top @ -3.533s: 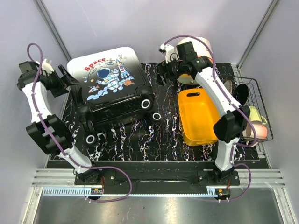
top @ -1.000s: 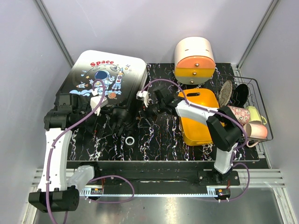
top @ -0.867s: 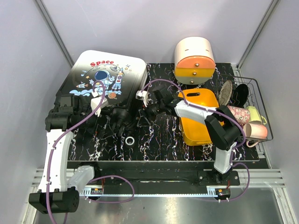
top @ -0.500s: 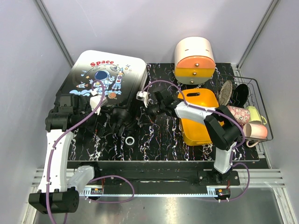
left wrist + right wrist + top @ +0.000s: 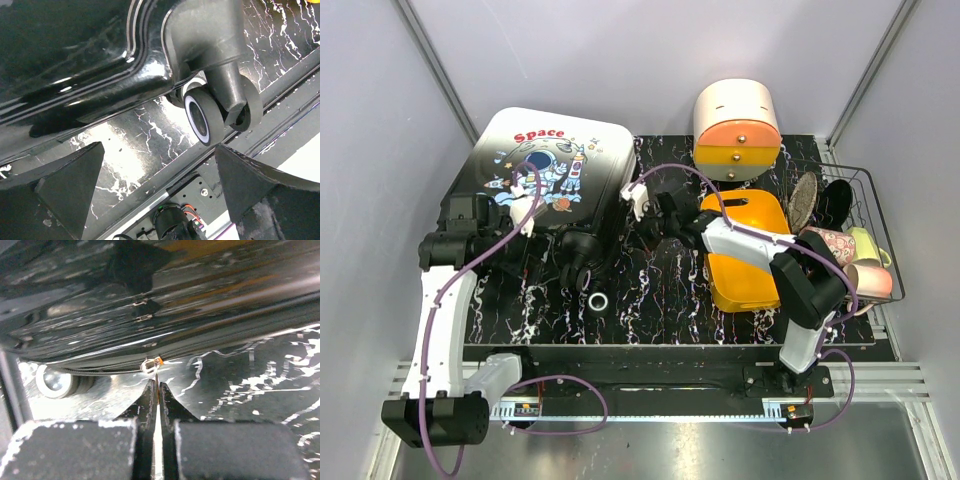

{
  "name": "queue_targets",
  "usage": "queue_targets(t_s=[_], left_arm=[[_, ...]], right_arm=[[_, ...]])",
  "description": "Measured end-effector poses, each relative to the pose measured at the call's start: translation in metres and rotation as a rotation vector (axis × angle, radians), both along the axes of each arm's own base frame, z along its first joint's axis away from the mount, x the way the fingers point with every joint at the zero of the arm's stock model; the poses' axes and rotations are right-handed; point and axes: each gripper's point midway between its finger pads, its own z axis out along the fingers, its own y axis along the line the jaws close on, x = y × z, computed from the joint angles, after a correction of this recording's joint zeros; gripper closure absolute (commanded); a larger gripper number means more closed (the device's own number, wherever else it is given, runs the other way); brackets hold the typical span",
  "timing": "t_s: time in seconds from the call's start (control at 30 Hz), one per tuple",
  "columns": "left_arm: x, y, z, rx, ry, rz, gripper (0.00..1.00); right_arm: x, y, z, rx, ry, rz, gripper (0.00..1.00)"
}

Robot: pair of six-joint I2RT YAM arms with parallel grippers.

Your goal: Open, take out, and arrange the luggage

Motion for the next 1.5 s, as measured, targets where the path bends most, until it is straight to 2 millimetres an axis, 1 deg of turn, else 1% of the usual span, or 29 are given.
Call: queue_targets(t_s=[0.07, 0.13, 0.17, 0.2, 0.23, 0.27, 0.3, 0.37, 0.4, 0.47, 0.57, 0.7, 0.83, 1.0, 1.07, 1.13, 1.2, 1.23, 1.33, 1.5], left_arm=[[0.004, 0.003, 0.005, 0.002, 0.010, 0.009, 0.01], [0.014, 0.010, 0.017, 0.000, 0.013, 0.034, 0.01], [0.021, 0.018, 0.029, -0.002, 0.007, 0.065, 0.01], [0.032, 0.027, 0.042, -0.006, -0.009, 0.099, 0.01], [0.050, 0.043, 0.062, -0.016, -0.045, 0.154, 0.01], [0.063, 0.056, 0.077, -0.019, -0.075, 0.194, 0.01], [0.079, 0.071, 0.094, -0.020, -0.115, 0.232, 0.01], [0.105, 0.099, 0.118, -0.025, -0.170, 0.305, 0.01], [0.118, 0.110, 0.126, -0.029, -0.191, 0.334, 0.01], [0.144, 0.128, 0.134, -0.041, -0.220, 0.376, 0.01], [0.170, 0.140, 0.123, -0.072, -0.203, 0.420, 0.01], [0.214, 0.164, 0.099, -0.096, -0.180, 0.508, 0.01], [0.250, 0.186, 0.077, -0.129, -0.177, 0.577, 0.01], [0.277, 0.199, 0.058, -0.162, -0.178, 0.614, 0.01], [0.284, 0.202, 0.049, -0.174, -0.170, 0.619, 0.01], [0.292, 0.202, 0.039, -0.196, -0.155, 0.616, 0.04], [0.299, 0.199, 0.027, -0.239, -0.129, 0.600, 0.08], [0.302, 0.193, 0.021, -0.281, -0.111, 0.578, 0.10], [0.312, 0.187, 0.020, -0.350, -0.117, 0.524, 0.12], [0.318, 0.176, 0.021, -0.322, -0.147, 0.452, 0.22]], right_arm=[[0.016, -0.006, 0.004, -0.011, -0.026, -0.053, 1.00], [0.035, -0.010, 0.010, -0.011, -0.050, -0.100, 1.00], [0.044, -0.013, 0.013, -0.011, -0.059, -0.124, 1.00], [0.055, -0.016, 0.016, -0.010, -0.068, -0.148, 1.00], [0.065, -0.019, 0.018, -0.008, -0.076, -0.171, 1.00], [0.073, -0.023, 0.019, -0.007, -0.082, -0.189, 1.00], [0.079, -0.026, 0.021, -0.005, -0.084, -0.201, 1.00], [0.084, -0.028, 0.022, 0.002, -0.089, -0.209, 1.00], [0.084, -0.028, 0.022, 0.003, -0.089, -0.208, 1.00], [0.085, -0.028, 0.023, 0.008, -0.094, -0.207, 1.00], [0.086, -0.027, 0.024, 0.010, -0.101, -0.204, 1.00], [0.085, -0.026, 0.026, 0.017, -0.108, -0.189, 1.00], [0.084, -0.025, 0.027, 0.018, -0.124, -0.162, 1.00], [0.084, -0.026, 0.027, 0.015, -0.146, -0.135, 1.00], [0.084, -0.026, 0.027, 0.014, -0.152, -0.129, 1.00], [0.085, -0.026, 0.027, 0.013, -0.156, -0.125, 1.00], [0.084, -0.026, 0.027, 0.014, -0.158, -0.119, 1.00], [0.084, -0.026, 0.027, 0.014, -0.159, -0.117, 1.00], [0.083, -0.026, 0.028, 0.014, -0.163, -0.109, 1.00], [0.075, -0.030, 0.031, 0.016, -0.170, -0.094, 1.00]])
